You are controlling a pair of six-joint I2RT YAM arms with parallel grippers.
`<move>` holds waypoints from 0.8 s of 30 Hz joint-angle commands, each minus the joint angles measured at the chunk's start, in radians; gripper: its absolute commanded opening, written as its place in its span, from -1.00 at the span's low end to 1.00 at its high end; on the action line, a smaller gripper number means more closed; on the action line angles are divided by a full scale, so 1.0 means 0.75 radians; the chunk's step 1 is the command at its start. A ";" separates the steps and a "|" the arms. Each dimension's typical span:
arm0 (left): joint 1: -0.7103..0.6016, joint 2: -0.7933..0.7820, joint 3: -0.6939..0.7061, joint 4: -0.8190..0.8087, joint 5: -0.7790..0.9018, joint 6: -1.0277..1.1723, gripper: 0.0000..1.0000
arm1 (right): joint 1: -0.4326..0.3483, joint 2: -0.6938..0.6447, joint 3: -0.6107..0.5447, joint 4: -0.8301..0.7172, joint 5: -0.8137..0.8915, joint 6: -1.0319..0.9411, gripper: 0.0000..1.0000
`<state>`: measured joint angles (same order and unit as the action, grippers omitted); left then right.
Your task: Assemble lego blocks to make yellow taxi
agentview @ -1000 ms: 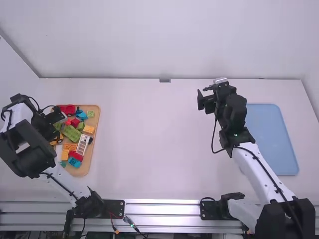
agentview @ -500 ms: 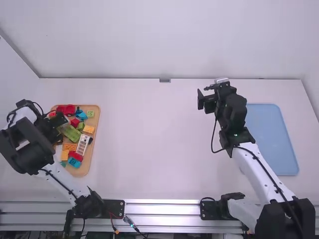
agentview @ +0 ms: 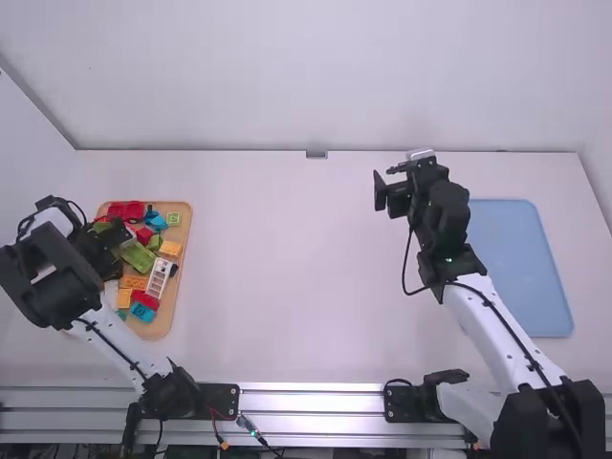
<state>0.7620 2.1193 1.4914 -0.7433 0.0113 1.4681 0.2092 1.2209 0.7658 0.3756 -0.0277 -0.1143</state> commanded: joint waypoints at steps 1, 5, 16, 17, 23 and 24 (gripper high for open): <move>0.009 0.012 0.022 -0.010 -0.001 0.050 0.63 | -0.001 0.006 0.049 0.009 -0.002 0.007 0.98; 0.002 0.012 0.016 -0.016 -0.001 0.084 0.68 | 0.000 0.006 0.049 0.009 -0.001 0.008 0.98; 0.019 0.015 0.009 -0.026 -0.067 0.184 0.64 | 0.012 0.006 0.050 0.009 -0.002 0.009 0.98; 0.018 0.018 0.009 -0.024 -0.066 0.189 0.63 | 0.011 0.006 0.049 0.009 -0.002 0.008 0.98; 0.019 0.044 0.009 -0.020 -0.070 0.189 0.41 | 0.012 0.006 0.049 0.012 -0.002 0.045 0.98; 0.015 0.044 0.009 -0.020 -0.066 0.189 0.32 | 0.012 0.006 0.049 0.015 -0.002 0.052 0.98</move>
<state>0.7631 2.1288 1.4914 -0.7479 -0.0380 1.5951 0.2131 1.2209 0.7658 0.3790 -0.0261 -0.0994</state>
